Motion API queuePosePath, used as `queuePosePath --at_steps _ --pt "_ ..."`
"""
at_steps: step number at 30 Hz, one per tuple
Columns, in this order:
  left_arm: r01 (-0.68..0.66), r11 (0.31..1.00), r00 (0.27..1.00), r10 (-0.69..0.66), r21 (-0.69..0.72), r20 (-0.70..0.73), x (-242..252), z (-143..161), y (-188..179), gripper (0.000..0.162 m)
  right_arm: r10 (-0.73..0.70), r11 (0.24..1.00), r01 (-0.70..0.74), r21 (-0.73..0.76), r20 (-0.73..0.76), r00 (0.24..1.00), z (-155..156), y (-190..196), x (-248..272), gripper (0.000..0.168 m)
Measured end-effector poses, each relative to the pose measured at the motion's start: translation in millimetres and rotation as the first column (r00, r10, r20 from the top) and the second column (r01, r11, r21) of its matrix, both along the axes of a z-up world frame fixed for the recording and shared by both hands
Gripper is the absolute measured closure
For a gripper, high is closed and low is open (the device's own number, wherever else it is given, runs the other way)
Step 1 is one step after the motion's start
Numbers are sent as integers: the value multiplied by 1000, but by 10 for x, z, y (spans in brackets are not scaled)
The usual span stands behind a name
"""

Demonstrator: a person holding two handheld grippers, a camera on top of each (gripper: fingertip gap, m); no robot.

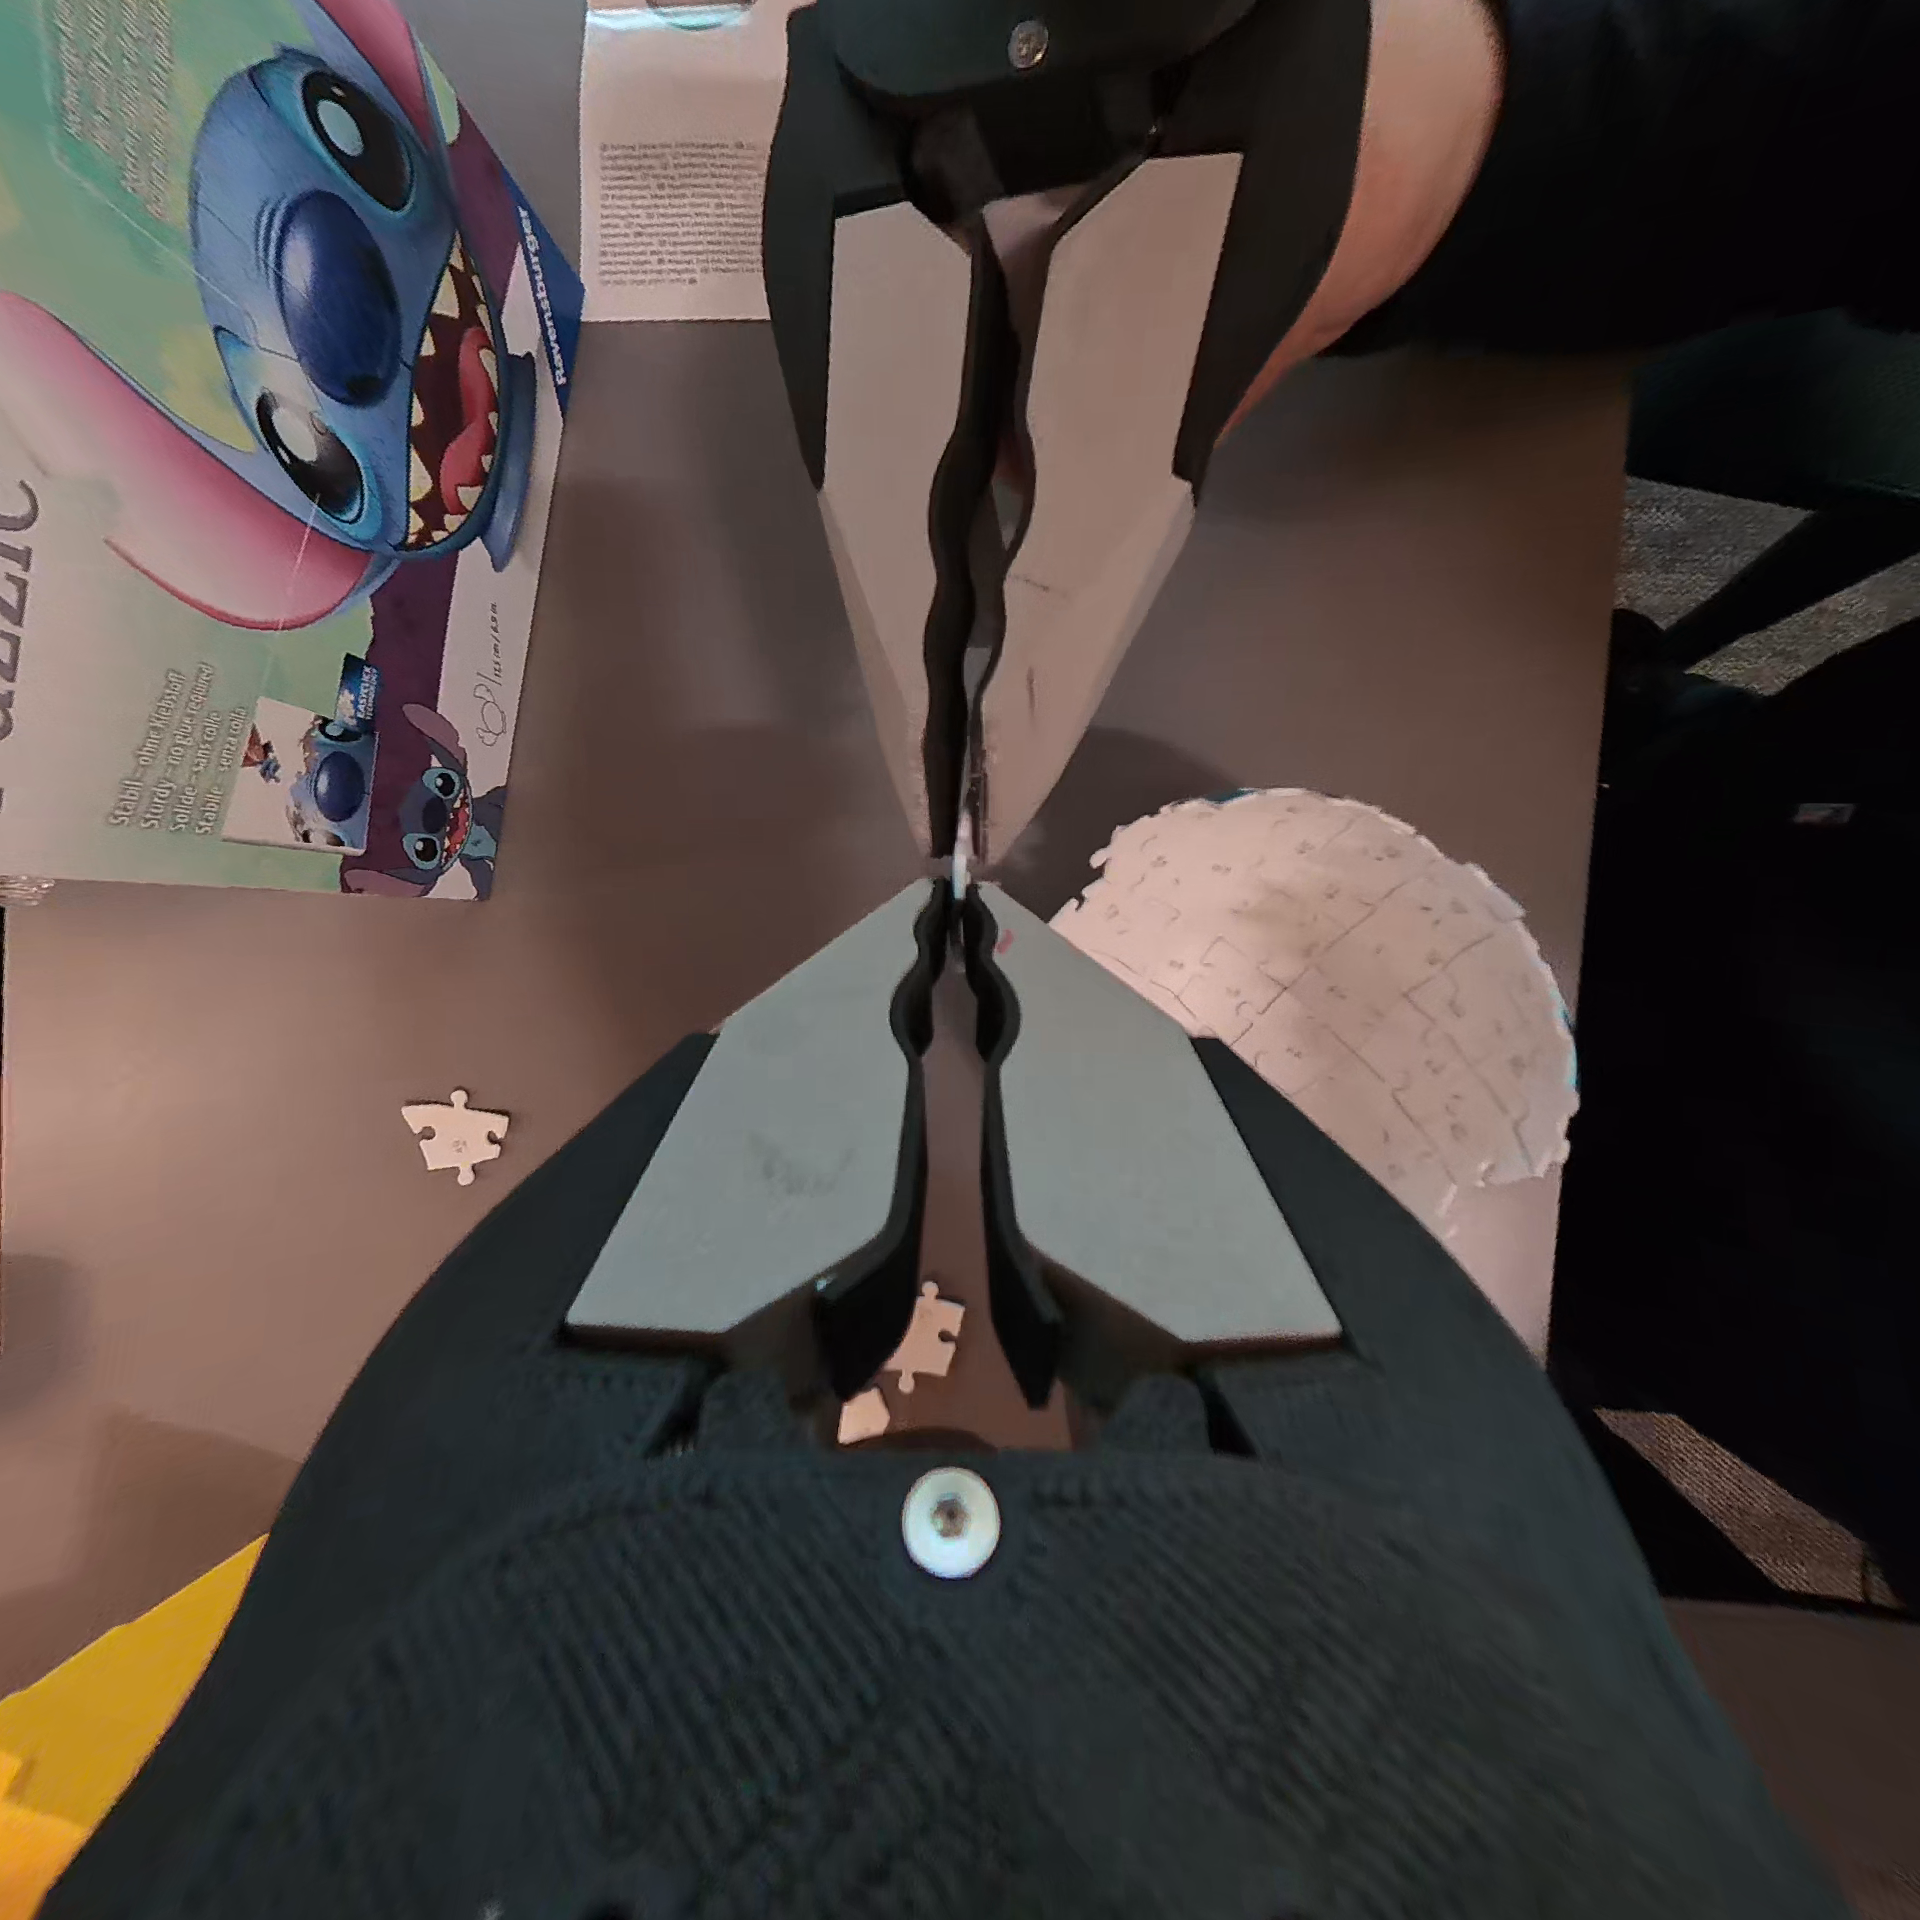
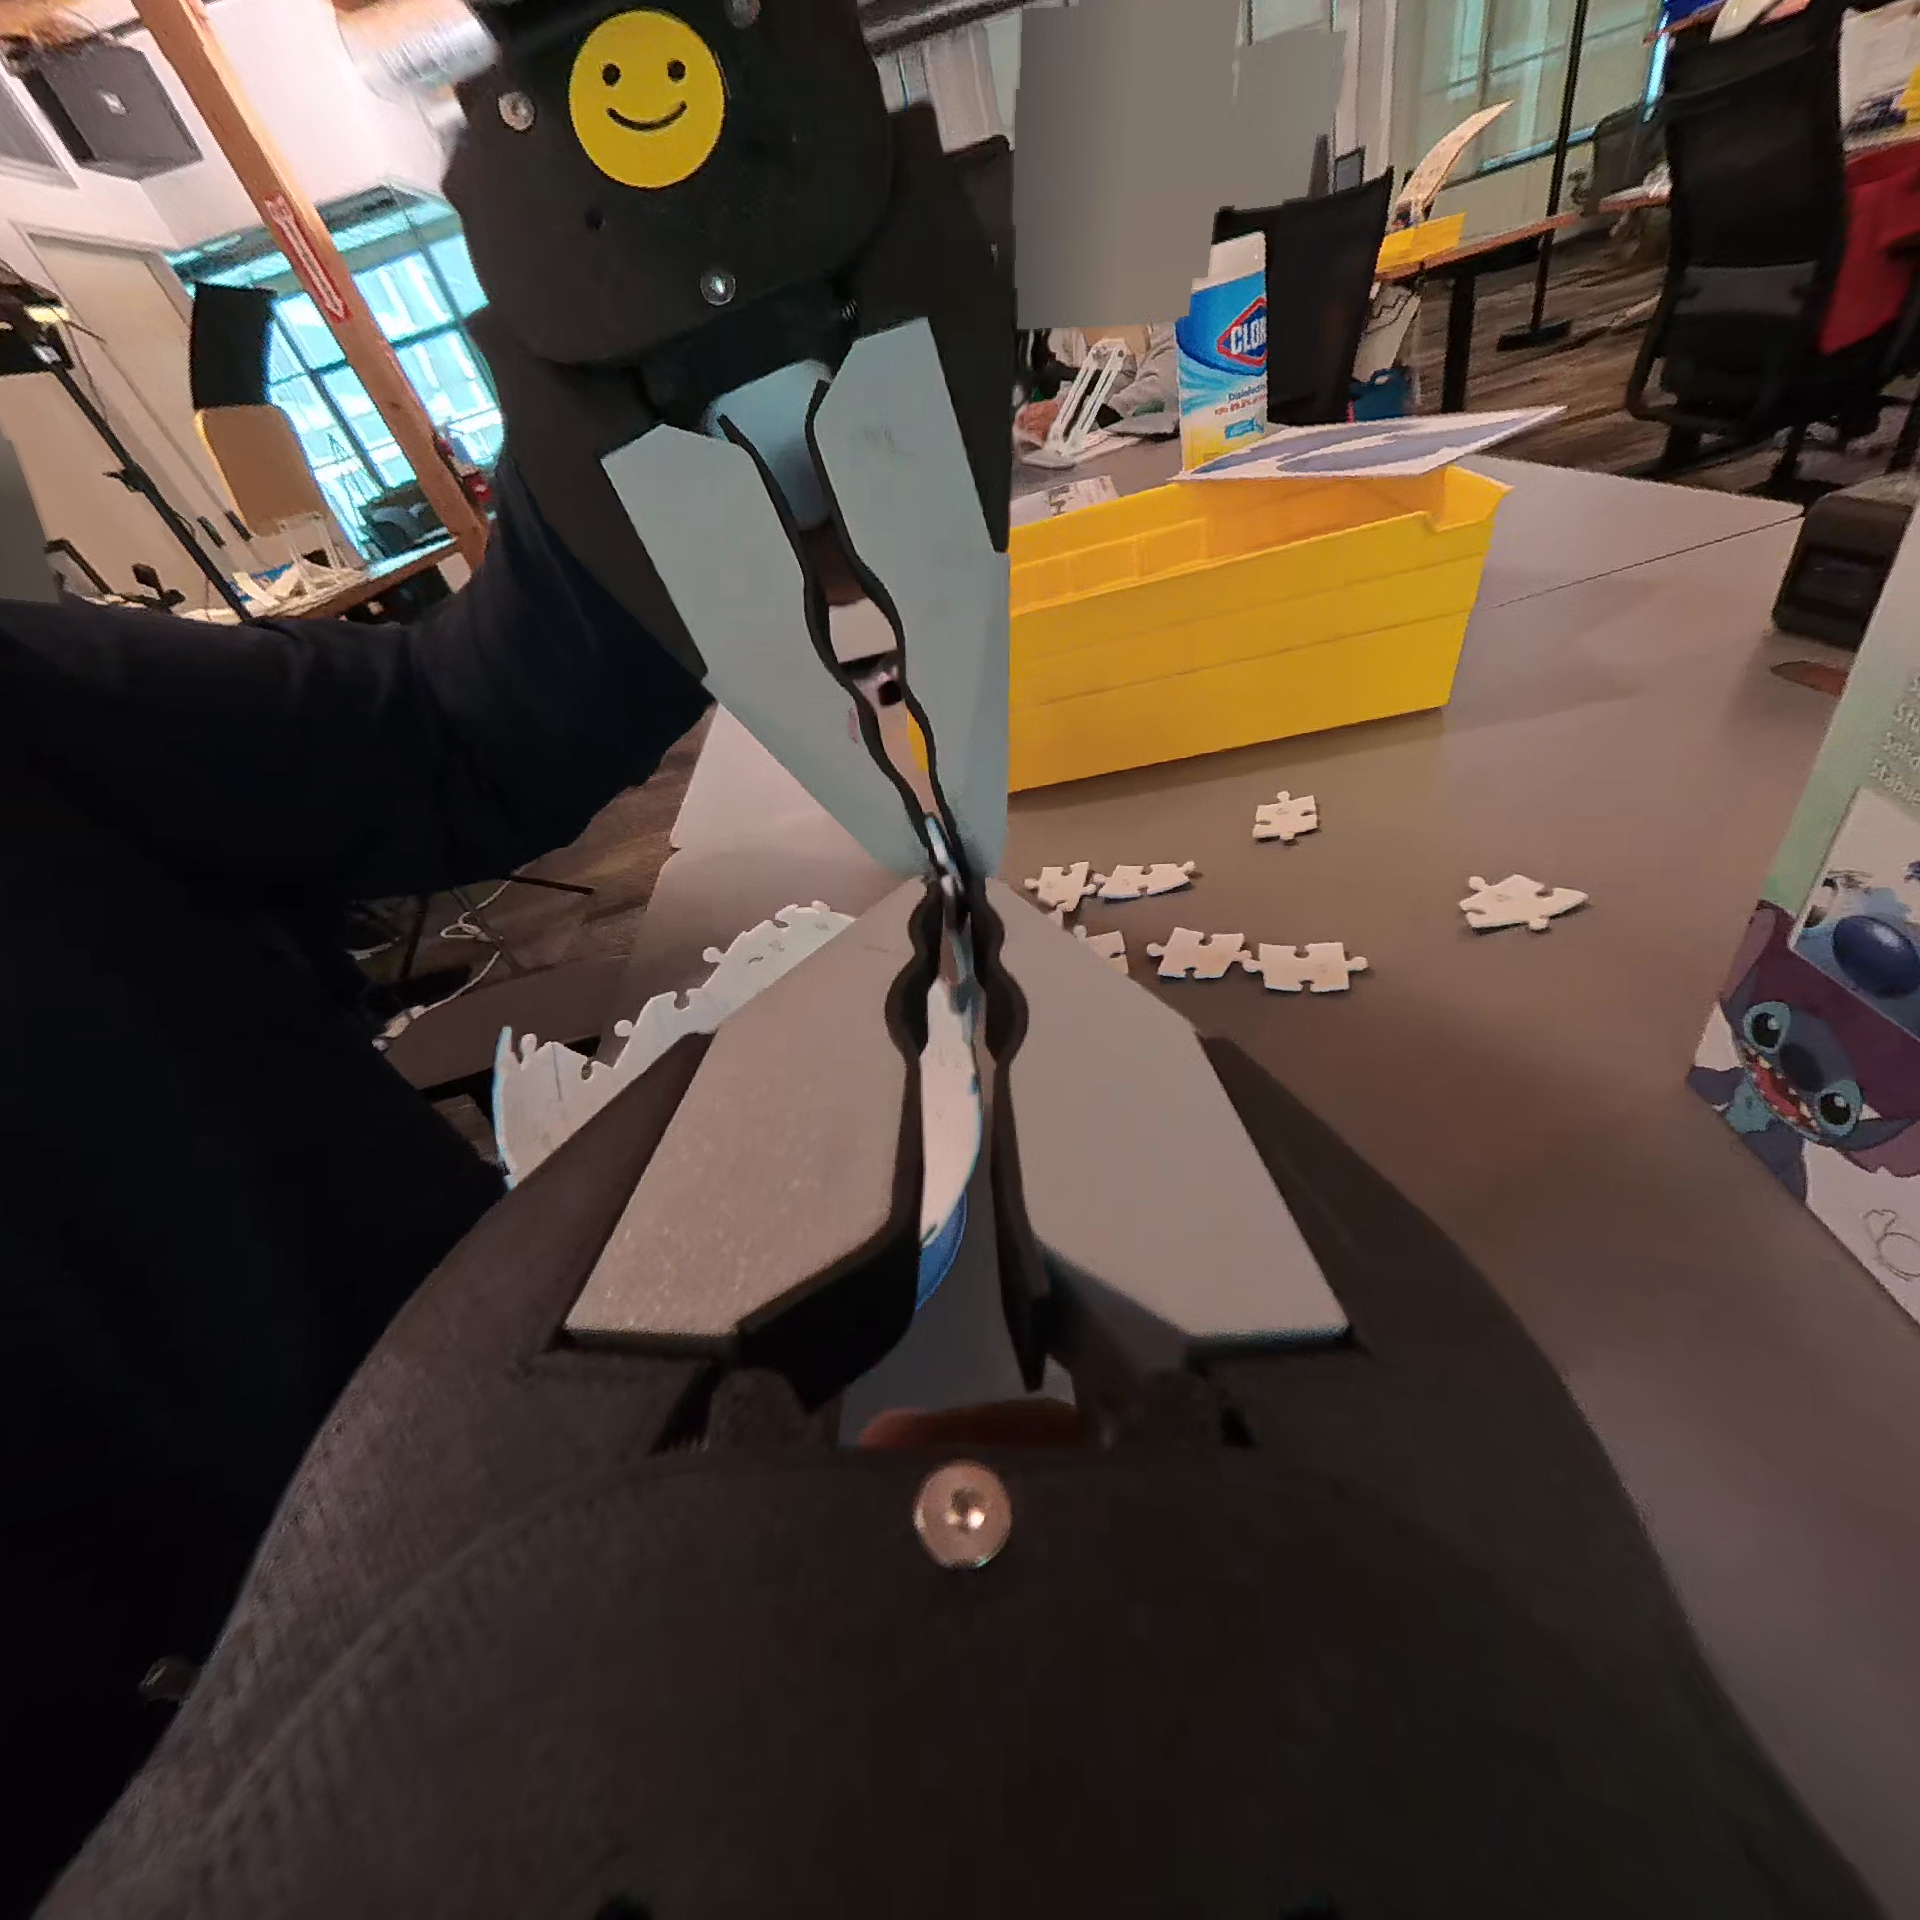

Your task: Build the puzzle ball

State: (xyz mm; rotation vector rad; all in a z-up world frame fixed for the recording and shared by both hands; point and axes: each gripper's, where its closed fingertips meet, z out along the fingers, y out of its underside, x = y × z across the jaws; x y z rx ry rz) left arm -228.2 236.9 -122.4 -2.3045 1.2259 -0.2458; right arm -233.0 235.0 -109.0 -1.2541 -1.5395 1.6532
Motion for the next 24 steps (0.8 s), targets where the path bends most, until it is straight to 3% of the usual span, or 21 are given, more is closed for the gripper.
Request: queuePosePath --at_steps 1,8,12,15,24 --pt "1 1000 1000 -1 -6 -13 -7 2 0 162 5 1000 -6 3 22 1000 -34 -6 -2 162" --pt "-4 999 997 1 -41 -75 -30 -14 19 161 -59 992 56 113 26 998 -91 23 -35 168" --pt "-43 998 999 43 -48 -7 -41 -63 17 147 -91 993 93 70 -36 995 20 87 -24 168" --pt "-56 998 998 57 -12 33 -42 -88 39 162 -70 997 71 42 -42 997 46 69 -3 168" --pt "-72 997 952 60 26 299 33 66 20 161 -40 998 42 41 -49 998 28 19 -5 168"
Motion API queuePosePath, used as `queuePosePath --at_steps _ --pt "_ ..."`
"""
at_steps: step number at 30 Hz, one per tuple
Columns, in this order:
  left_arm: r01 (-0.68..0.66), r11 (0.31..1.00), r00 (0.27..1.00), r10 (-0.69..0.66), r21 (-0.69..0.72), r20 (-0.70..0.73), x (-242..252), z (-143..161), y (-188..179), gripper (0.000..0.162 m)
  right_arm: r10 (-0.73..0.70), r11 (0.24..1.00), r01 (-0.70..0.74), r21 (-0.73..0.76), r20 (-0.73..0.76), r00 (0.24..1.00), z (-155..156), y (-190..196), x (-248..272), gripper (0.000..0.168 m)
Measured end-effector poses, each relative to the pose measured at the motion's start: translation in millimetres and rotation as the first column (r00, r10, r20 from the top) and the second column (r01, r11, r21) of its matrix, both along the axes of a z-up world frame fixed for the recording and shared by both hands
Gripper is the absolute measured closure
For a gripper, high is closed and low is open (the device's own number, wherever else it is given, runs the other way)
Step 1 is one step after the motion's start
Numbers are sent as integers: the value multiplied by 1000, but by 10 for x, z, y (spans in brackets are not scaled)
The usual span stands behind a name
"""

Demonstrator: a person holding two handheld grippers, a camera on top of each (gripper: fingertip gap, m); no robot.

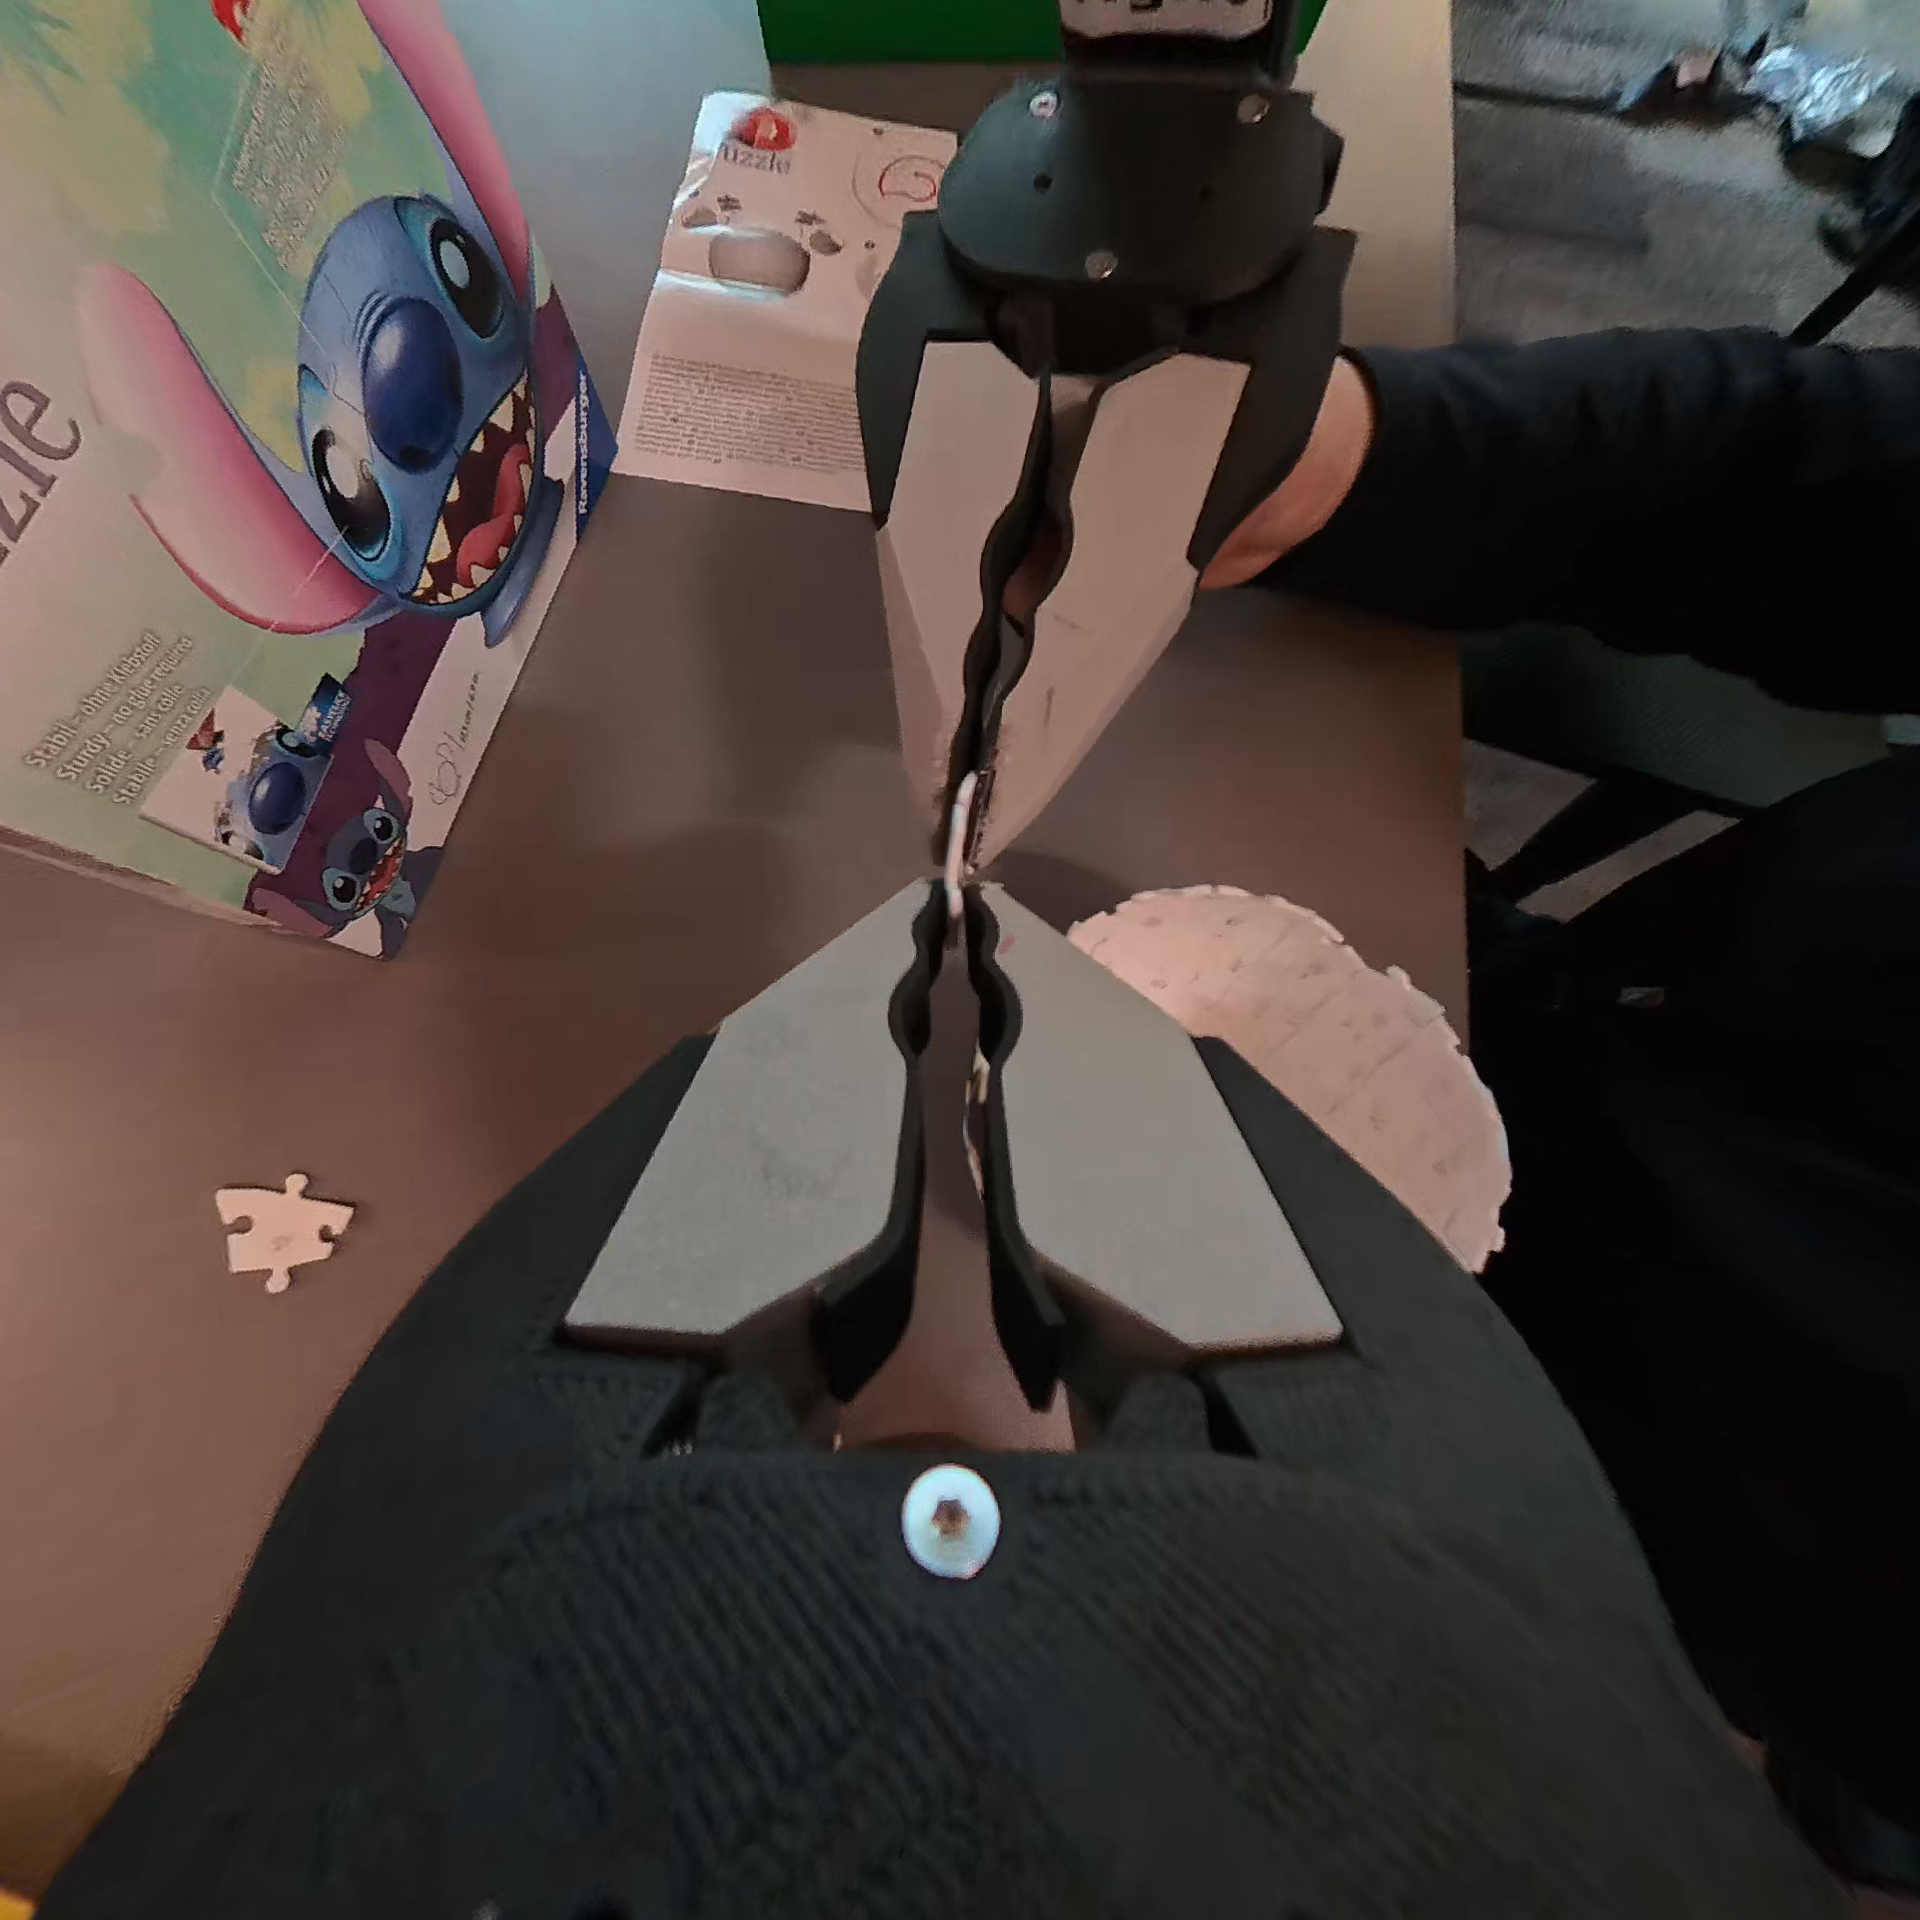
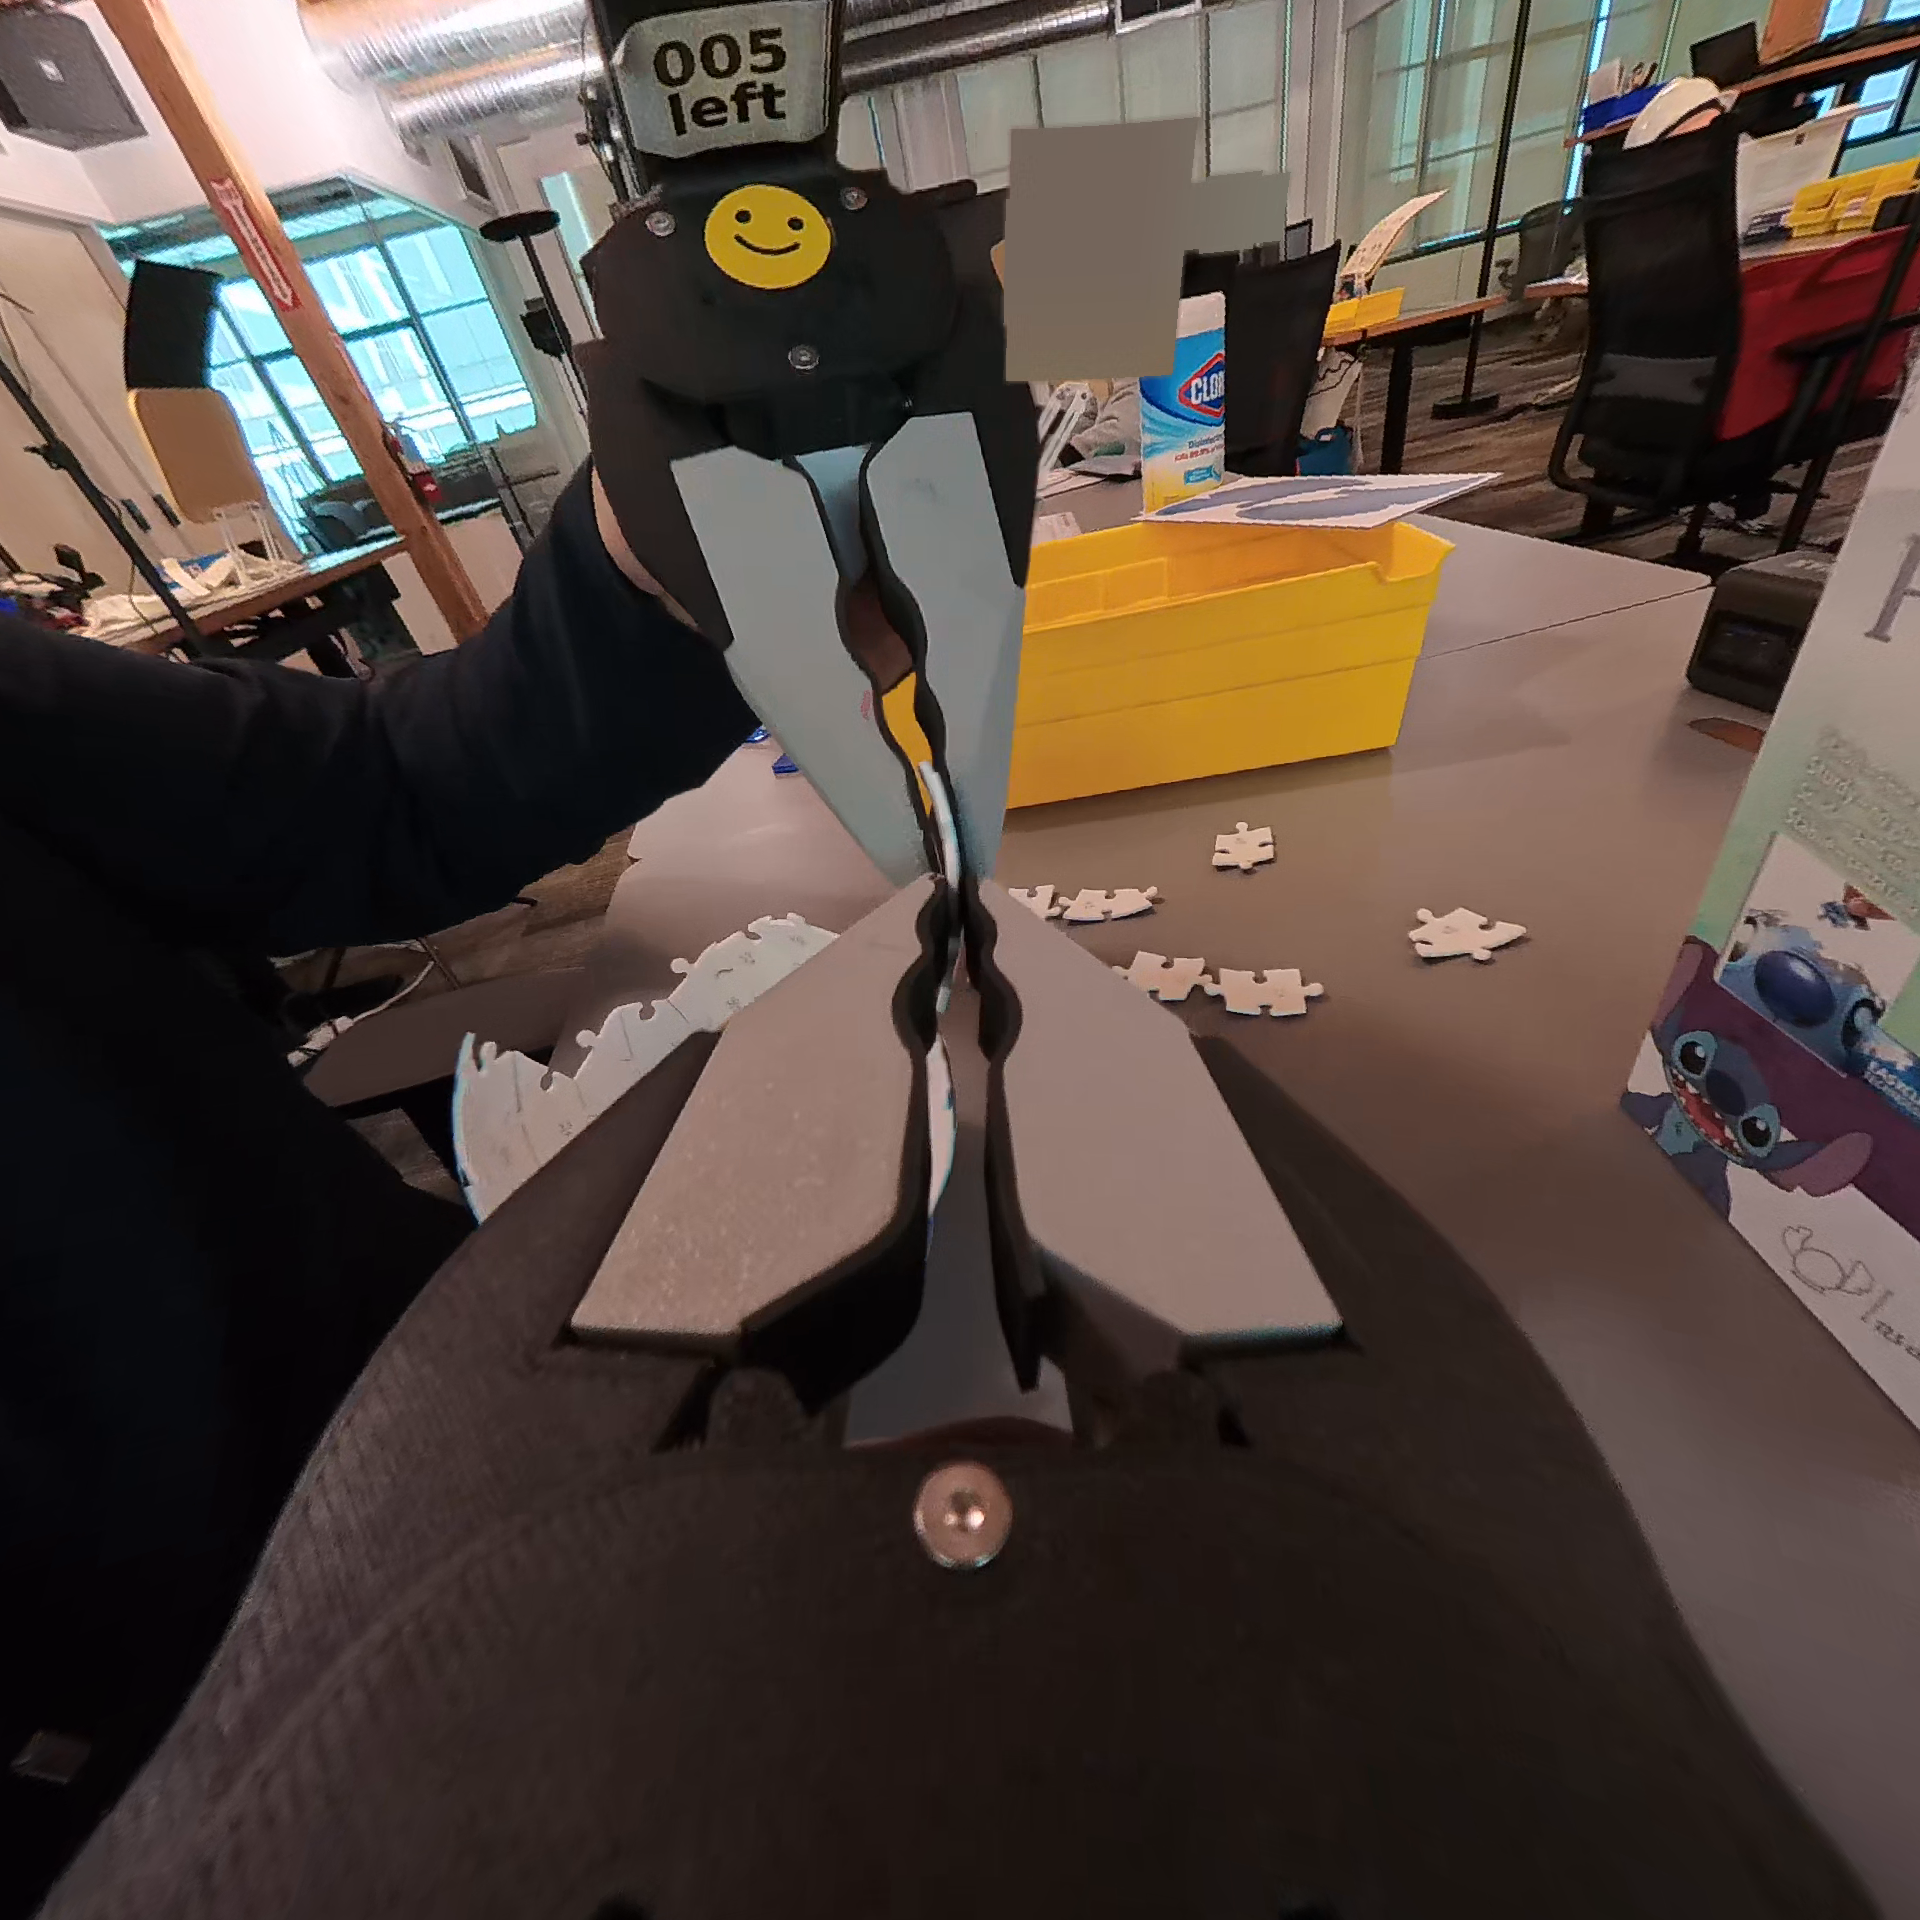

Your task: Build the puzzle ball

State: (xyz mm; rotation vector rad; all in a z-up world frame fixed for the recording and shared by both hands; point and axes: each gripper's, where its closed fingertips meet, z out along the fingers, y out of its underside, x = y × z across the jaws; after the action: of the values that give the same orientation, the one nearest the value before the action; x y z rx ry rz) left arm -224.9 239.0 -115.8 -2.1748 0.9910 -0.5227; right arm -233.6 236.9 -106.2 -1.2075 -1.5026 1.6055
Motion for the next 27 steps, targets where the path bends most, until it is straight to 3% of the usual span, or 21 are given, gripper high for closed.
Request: queuePosePath --at_steps 14,27 --pt "0 999 1000 -1 50 17 -65 -98 -73 162 100 993 -95 -64 84 991 -192 -94 -23 166" --pt "29 999 998 -30 16 47 -59 -276 -185 162 150 989 -150 -8 115 982 -289 -209 -58 162"
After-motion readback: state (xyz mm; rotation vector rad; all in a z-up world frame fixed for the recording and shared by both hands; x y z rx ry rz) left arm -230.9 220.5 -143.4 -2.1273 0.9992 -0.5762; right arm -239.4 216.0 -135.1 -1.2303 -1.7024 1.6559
